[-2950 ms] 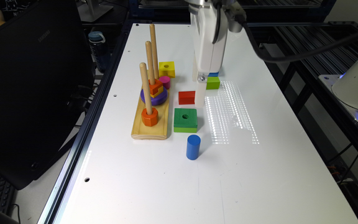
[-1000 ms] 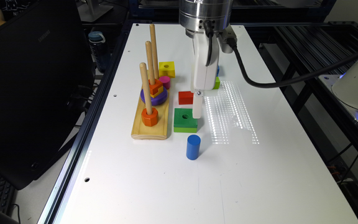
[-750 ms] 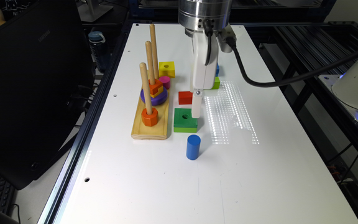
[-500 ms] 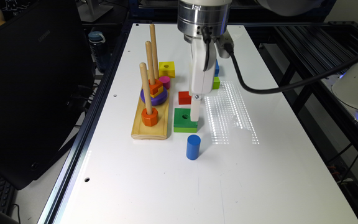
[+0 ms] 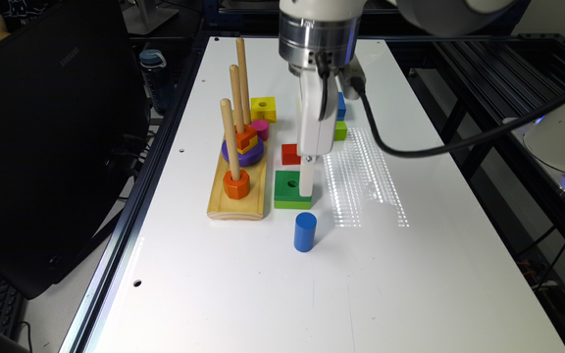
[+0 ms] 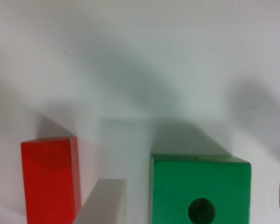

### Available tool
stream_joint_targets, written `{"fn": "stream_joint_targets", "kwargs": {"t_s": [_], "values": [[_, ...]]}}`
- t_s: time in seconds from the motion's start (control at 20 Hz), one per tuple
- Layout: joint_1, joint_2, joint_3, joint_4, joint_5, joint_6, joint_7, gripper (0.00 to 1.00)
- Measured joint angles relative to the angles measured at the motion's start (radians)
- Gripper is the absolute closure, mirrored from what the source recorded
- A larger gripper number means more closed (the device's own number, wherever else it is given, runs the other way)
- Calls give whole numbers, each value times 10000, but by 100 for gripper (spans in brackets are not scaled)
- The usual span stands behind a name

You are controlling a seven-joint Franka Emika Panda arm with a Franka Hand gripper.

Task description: Pick up green block.

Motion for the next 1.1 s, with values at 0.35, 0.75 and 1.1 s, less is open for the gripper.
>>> {"fn": "stream_joint_targets", "kwargs": {"t_s": [0.35, 0.75, 1.1], "values": [[4, 199, -17, 57, -32, 149, 0, 0], [8, 493, -36, 421, -118, 155, 15, 0], [10, 658, -44, 471, -145, 190, 19, 0]]}}
